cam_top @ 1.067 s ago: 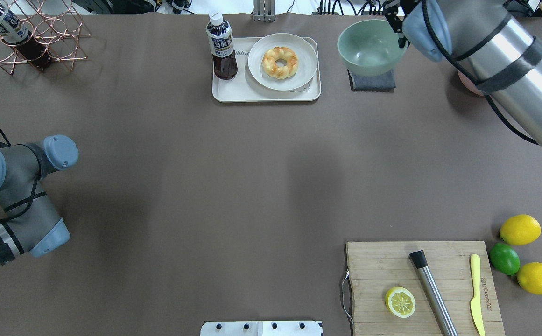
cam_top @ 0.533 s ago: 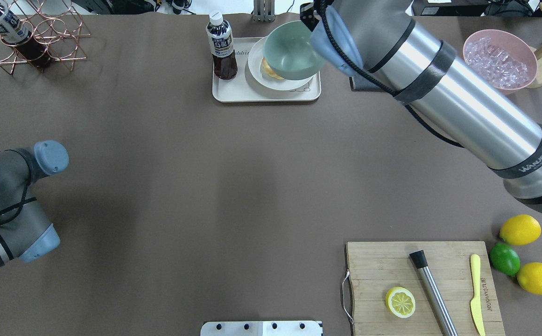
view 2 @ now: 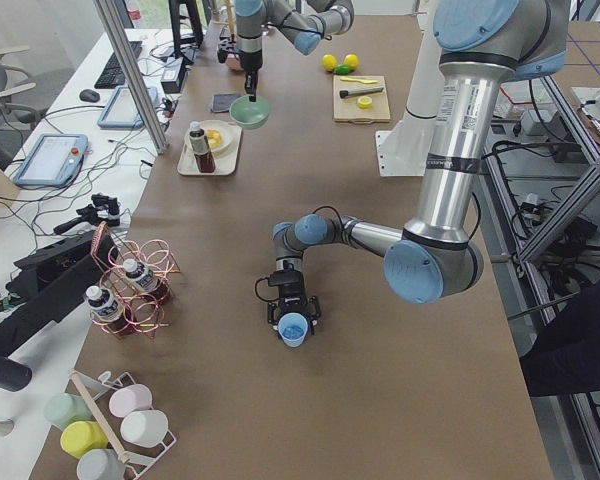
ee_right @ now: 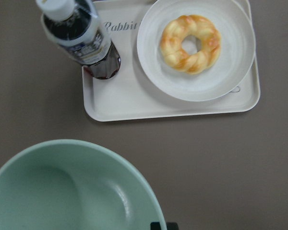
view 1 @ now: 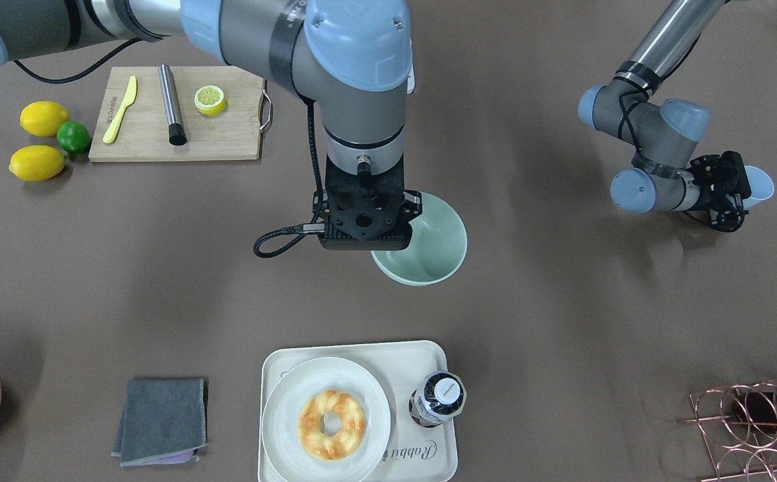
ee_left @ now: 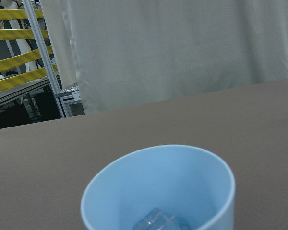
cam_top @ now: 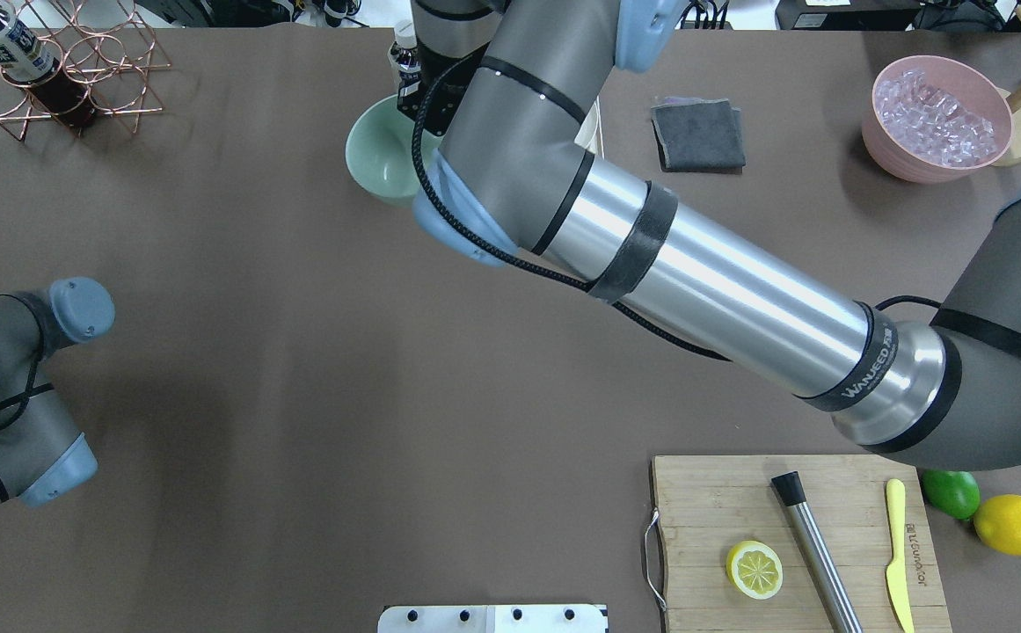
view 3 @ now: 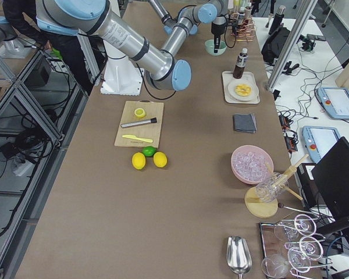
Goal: Pour ice into bowl
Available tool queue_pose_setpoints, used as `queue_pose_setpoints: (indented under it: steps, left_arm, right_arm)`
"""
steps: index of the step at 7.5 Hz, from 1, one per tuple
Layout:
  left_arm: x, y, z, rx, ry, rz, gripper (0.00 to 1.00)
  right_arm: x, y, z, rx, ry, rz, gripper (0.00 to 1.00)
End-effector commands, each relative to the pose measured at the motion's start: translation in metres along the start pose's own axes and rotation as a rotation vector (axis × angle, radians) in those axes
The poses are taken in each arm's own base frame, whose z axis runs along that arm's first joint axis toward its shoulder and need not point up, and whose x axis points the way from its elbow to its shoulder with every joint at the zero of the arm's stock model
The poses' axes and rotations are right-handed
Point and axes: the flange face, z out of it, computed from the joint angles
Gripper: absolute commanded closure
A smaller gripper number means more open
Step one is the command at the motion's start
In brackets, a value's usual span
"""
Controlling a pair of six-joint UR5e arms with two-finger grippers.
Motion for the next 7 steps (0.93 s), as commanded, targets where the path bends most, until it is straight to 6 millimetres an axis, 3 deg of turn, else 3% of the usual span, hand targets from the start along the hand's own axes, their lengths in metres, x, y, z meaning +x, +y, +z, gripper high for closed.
queue_pose_setpoints:
  steps: [1, 4, 7]
  left_arm:
    - [-0.005, -0.001, 0.013, 0.009, -0.006, 0.005, 0.12]
    - [0.000, 0.001, 0.005, -0.025, 0.026, 0.005, 0.32]
    - [0.015, -0.008, -0.007, -0.082, 0.074, 0.053, 0.35]
  right_arm:
    - [-0.050, 0.054, 0.037, 0.006, -0.045, -0.009, 1.00]
    - [-0.089, 0.103, 0.100, 0.049, -0.093, -0.039, 1.00]
    - [-0.100, 0.150, 0.150, 0.069, -0.127, -0.083, 1.00]
